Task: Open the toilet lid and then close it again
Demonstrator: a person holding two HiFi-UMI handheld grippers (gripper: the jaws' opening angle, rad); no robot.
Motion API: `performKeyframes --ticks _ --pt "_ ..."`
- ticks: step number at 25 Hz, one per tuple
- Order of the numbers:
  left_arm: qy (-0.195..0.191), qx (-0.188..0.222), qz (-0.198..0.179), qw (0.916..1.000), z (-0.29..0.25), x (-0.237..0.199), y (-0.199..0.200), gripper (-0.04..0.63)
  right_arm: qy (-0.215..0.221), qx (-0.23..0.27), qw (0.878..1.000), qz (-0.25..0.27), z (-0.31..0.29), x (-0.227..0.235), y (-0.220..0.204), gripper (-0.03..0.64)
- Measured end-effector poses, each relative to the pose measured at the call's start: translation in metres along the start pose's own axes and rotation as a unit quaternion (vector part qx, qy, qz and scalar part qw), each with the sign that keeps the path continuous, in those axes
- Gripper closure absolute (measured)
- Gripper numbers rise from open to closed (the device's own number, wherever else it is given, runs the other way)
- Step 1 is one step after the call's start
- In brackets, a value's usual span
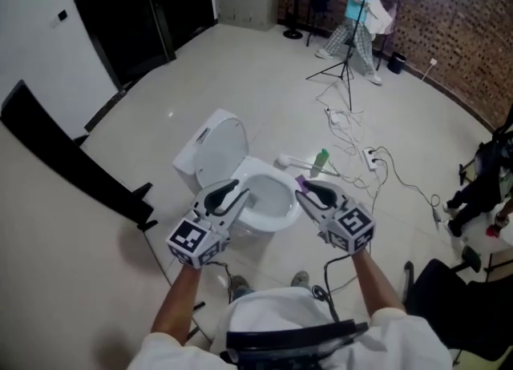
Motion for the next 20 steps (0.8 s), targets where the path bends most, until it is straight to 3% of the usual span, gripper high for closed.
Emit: performKeyframes --ticks 5,10,16,20 --pt "-0.021 0.002 -0.005 0.9998 -0.014 0.017 0.007 0.482 0.034 0.000 0.999 -0.036 0.007 0.001 -0.011 0.500" --pt "-0.032 -0.012 -0.007 0.9994 -0.024 0.032 0.005 0.483 0.024 -0.003 0.999 -0.040 0.020 0.004 -0.016 0.501" --pt "-0.015 -0.045 -0.015 0.9988 -0.035 0.042 0.001 0.489 0.030 0.003 0.999 -0.035 0.031 0.009 -0.017 0.500" --pt "-0.003 -0.029 -0.006 0.9996 -0.045 0.053 0.004 0.486 0.039 -0.002 0.999 -0.034 0.043 0.019 -0.022 0.500"
Point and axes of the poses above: the fingertips, and each gripper's own axes: z backward along the fingers, x to its right, y out of its top, the point moved 4 cm from there along z, backward along the fingers, and after that the axes turned 13 degrees about -z, right-handed, at the moved point
